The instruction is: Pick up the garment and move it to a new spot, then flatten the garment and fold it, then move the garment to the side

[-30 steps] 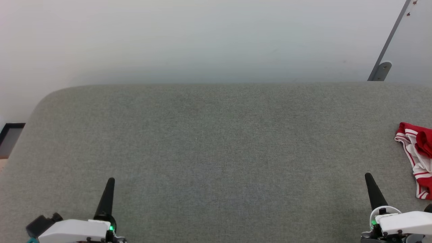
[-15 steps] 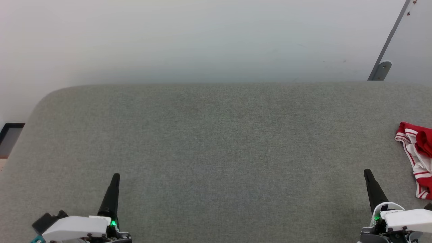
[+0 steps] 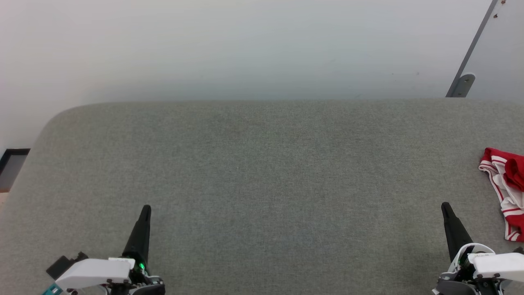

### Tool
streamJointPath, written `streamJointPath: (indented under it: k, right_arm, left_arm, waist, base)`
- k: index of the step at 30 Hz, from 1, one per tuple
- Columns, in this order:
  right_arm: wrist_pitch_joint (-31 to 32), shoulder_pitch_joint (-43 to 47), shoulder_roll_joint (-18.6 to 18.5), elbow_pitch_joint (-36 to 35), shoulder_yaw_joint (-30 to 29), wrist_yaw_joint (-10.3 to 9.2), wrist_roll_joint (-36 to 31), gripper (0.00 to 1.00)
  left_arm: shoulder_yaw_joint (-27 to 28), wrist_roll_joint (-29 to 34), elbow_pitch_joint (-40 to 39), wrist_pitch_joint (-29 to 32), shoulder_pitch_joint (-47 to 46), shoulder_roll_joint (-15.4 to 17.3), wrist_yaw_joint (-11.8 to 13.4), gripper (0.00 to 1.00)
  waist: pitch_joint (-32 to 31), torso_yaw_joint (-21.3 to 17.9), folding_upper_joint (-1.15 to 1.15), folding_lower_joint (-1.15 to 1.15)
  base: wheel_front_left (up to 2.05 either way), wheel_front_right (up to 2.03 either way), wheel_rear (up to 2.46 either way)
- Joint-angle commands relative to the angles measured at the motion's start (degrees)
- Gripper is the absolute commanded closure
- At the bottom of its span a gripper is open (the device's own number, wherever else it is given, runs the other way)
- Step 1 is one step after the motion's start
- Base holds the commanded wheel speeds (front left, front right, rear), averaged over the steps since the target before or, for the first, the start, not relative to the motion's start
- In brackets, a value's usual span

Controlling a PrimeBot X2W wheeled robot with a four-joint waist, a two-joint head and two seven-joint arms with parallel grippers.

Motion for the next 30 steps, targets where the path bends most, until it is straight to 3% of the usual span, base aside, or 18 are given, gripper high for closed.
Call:
streamJointPath:
  k: [1, 13, 30]
  right_arm:
    - [0.34, -0.81, 0.17, -0.33, -0.17, -0.07, 1.28, 1.0]
    - [1.46, -1.08, 0.47, -0.52, -0.39, -0.08, 6.07, 1.0]
    - [1.44, -0.8, 0.45, -0.43, -0.35, -0.08, 5.86, 1.0]
  left_arm:
    - [0.23, -0.77, -0.15, 0.21, -0.51, -0.23, 0.07, 1.0]
    - [0.38, -4.16, -0.1, 1.41, -1.23, -1.23, 0.08, 1.0]
    - [0.34, -4.06, -0.09, 1.36, -1.19, -1.15, 0.08, 1.0]
  waist:
    - [0.01, 0.0, 0.0, 0.0]
    - [0.09, -0.03, 0.0, 0.0]
    - [0.09, -0.03, 0.0, 0.0]
  base:
    - [0.0, 0.0, 0.0]
    - [0.0, 0.0, 0.0]
    - [0.0, 0.0, 0.0]
